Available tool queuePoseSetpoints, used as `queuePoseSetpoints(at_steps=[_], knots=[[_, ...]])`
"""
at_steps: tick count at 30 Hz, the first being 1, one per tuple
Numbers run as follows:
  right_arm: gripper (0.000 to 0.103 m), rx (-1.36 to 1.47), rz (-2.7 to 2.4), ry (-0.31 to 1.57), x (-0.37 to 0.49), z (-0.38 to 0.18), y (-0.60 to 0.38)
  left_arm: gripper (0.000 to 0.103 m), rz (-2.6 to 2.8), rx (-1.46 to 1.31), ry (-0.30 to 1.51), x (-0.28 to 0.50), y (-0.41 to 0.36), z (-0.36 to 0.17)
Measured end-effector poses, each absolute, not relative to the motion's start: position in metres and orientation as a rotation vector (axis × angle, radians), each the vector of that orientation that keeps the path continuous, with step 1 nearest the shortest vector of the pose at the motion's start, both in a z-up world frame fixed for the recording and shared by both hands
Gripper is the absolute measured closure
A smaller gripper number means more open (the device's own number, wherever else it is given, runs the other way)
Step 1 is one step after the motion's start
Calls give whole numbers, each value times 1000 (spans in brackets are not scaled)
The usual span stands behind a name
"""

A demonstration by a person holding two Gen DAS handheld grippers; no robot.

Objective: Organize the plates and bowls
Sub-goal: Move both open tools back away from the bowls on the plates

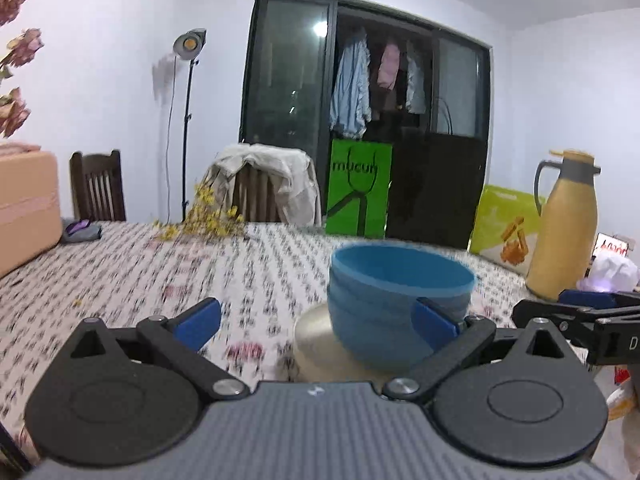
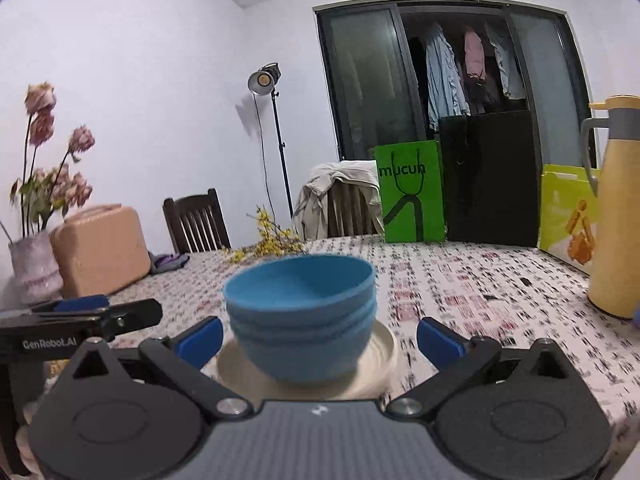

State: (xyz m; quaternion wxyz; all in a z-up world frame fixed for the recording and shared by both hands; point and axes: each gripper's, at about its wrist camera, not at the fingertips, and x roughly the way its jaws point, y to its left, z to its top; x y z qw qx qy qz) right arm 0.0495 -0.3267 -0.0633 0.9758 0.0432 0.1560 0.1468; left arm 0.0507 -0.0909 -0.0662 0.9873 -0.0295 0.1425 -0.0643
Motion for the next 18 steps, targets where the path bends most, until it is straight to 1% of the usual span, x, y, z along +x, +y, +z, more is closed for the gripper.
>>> queuePoseSetpoints(at_steps=[5,18], knots=[[0,70,281,318,21,-79,-334,0,-74,-9,309,29,-97,-86],[0,56,231,325,-30,-115,-350,0,-26,-27,399,-5,-96,-120]])
